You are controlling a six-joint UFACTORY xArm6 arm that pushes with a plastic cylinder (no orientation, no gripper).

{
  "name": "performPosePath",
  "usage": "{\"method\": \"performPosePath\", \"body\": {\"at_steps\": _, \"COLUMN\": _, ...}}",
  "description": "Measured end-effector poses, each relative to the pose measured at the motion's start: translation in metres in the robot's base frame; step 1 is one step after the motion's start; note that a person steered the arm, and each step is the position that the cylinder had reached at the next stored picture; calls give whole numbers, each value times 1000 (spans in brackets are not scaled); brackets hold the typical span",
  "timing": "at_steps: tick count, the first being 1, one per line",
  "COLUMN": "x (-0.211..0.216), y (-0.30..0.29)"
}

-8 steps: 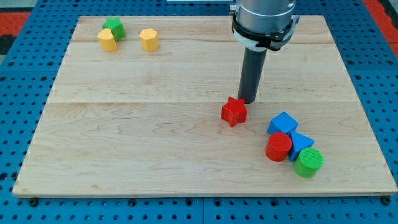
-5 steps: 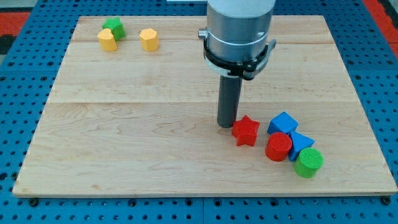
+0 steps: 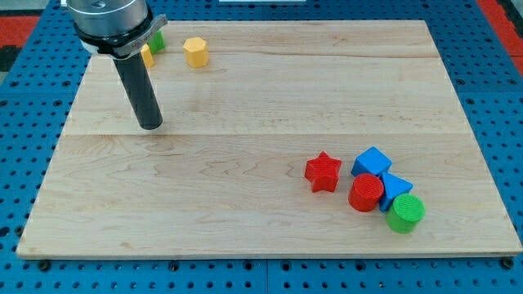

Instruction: Push the yellow hexagon to the center

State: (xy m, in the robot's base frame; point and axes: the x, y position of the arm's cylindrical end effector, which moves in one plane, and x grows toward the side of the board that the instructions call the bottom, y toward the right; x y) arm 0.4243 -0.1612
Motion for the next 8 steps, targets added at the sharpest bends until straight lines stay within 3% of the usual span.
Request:
{"method": "performPosePath", "body": {"at_steps": 2, "x": -1, "y": 0}}
{"method": "performPosePath", "body": {"at_steps": 6, "x": -155, "y": 6}}
{"method": "performPosePath", "body": {"at_steps": 7, "x": -170, "y": 50}}
{"method": "performPosePath", "body": {"at_steps": 8, "x": -132, "y": 125}}
